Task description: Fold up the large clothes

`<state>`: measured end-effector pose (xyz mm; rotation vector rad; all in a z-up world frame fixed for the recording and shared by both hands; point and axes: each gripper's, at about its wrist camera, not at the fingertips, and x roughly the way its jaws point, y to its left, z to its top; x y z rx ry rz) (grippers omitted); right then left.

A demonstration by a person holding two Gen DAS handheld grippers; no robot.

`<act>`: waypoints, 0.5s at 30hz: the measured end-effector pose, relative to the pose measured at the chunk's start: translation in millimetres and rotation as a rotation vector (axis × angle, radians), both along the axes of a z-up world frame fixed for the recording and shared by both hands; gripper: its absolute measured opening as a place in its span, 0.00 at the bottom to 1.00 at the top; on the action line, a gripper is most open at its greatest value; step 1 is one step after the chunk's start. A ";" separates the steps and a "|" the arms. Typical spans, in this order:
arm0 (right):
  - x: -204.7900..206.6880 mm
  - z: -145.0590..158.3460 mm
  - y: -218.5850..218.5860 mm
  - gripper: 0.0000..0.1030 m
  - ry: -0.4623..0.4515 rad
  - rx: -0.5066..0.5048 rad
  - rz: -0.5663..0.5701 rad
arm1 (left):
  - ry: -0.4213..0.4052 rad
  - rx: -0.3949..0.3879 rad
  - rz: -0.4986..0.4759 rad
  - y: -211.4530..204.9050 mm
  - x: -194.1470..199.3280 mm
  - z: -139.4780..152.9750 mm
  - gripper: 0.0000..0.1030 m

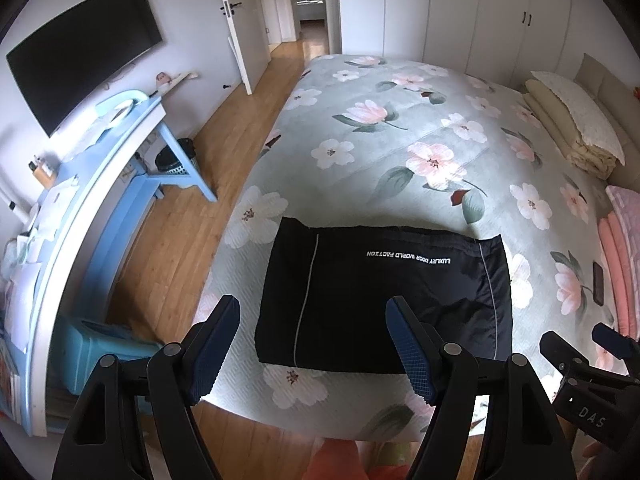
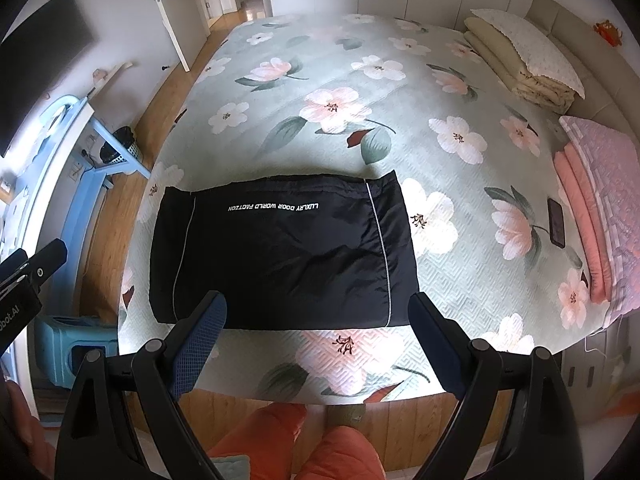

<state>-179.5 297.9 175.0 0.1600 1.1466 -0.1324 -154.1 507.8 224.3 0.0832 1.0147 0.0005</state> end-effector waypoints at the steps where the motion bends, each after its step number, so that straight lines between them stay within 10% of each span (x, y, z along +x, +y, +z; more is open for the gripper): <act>1: 0.7 -0.7 0.5 0.90 0.003 0.001 0.000 | 0.002 -0.001 0.000 -0.1 0.6 -0.7 0.75; 15: 1.8 -9.0 -0.3 0.90 0.024 0.011 -0.007 | 0.015 -0.003 -0.025 -1.0 10.0 -5.4 0.75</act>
